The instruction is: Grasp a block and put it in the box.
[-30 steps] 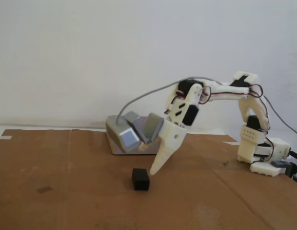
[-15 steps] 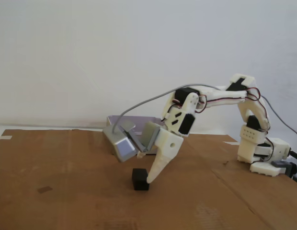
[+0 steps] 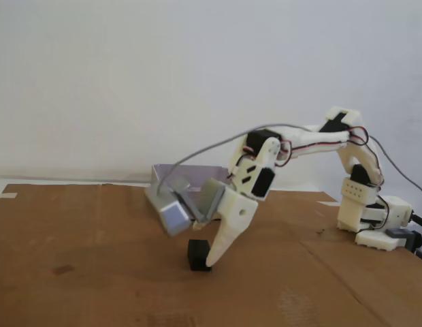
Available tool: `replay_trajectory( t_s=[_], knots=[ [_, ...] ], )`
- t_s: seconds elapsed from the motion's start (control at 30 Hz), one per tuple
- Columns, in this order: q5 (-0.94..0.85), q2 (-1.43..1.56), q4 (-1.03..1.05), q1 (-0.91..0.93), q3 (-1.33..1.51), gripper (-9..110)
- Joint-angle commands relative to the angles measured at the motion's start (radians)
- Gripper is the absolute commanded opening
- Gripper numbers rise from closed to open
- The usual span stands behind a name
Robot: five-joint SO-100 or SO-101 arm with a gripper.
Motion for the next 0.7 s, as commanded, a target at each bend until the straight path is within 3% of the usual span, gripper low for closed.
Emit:
replay_trajectory(
  t_s=[0.0, 0.67],
  knots=[
    [0.008, 0.031, -0.031, 0.002, -0.133, 53],
    [-0.002, -0.005, -0.031, 0.044, -0.149, 53]
  ],
)
